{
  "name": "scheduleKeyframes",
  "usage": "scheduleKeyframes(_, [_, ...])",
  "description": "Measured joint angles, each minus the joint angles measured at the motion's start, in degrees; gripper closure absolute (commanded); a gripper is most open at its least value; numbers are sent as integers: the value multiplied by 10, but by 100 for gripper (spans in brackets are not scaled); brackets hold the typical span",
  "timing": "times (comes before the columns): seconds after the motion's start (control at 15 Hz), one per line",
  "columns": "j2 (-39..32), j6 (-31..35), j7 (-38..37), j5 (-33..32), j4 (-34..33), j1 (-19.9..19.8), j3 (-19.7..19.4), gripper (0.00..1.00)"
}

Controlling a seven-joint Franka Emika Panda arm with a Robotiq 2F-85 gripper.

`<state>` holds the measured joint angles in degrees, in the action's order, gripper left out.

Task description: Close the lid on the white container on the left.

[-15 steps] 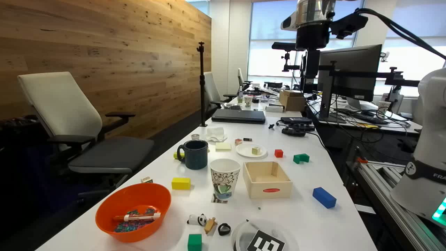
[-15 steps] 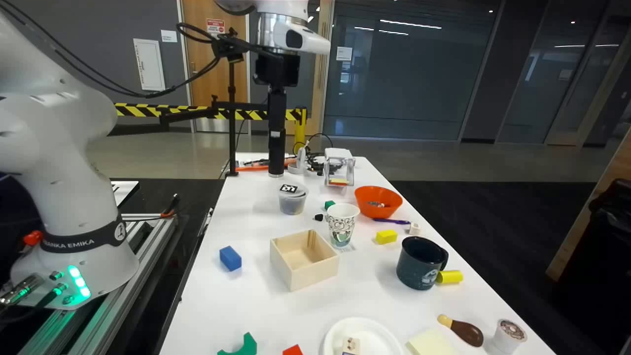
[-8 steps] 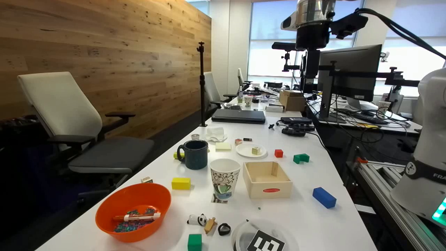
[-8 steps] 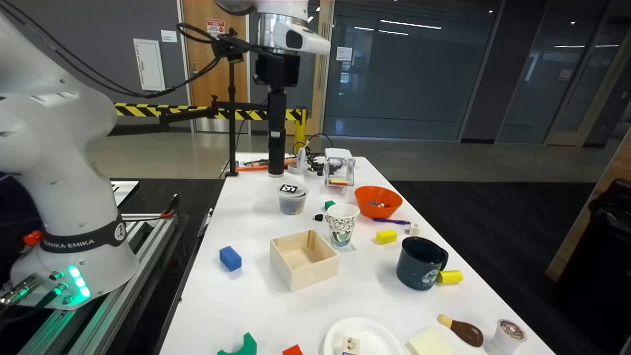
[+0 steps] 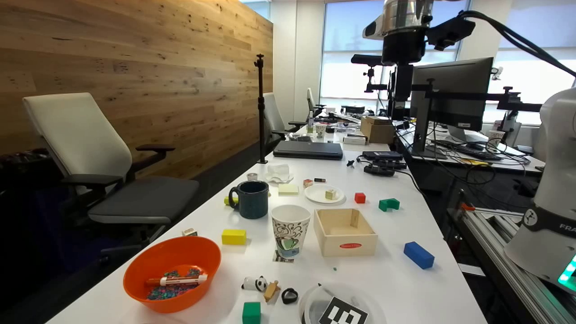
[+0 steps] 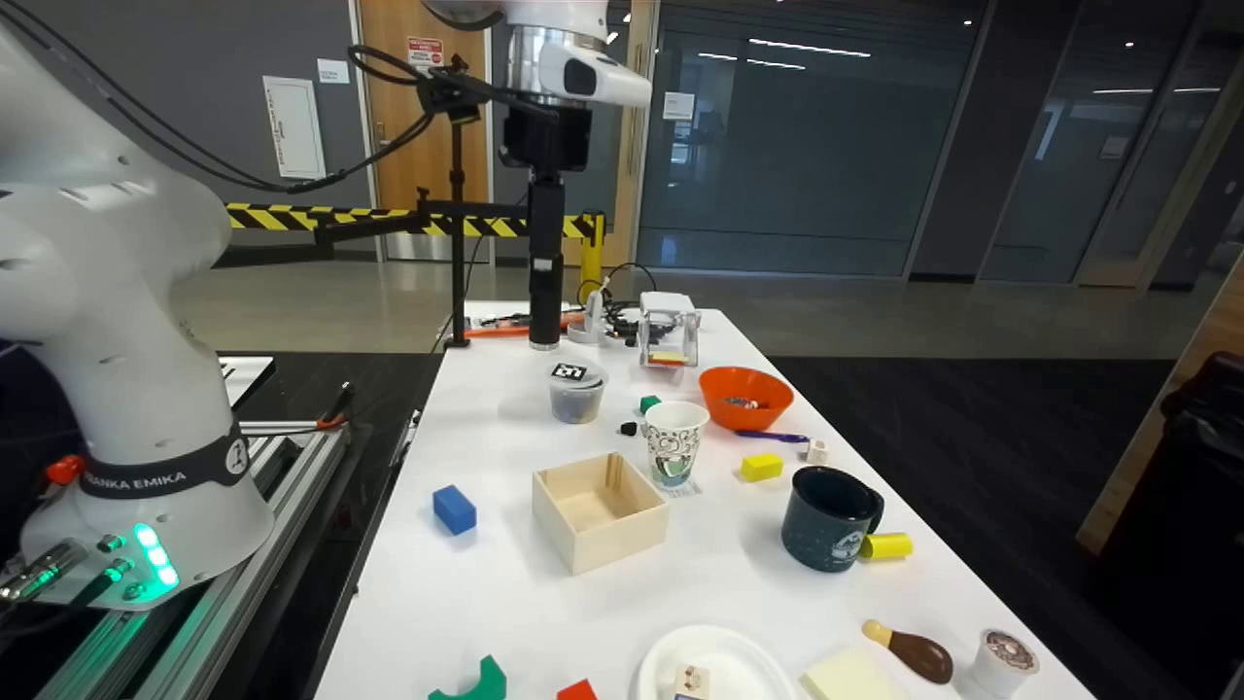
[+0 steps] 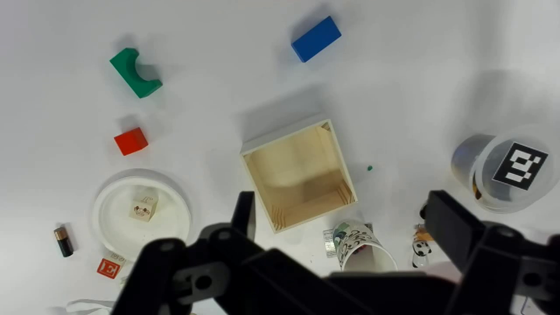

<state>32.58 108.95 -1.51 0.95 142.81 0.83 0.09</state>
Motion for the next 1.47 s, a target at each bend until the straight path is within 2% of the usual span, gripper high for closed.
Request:
scheduleKeyframes(1.0, [0, 0, 0, -5, 0, -2, 0, 0])
scheduleKeyframes(1.27, [-3, 31, 0, 4, -2, 3, 0, 0])
scheduleKeyframes(1.47, [-16, 69, 8, 35, -8, 14, -1, 0])
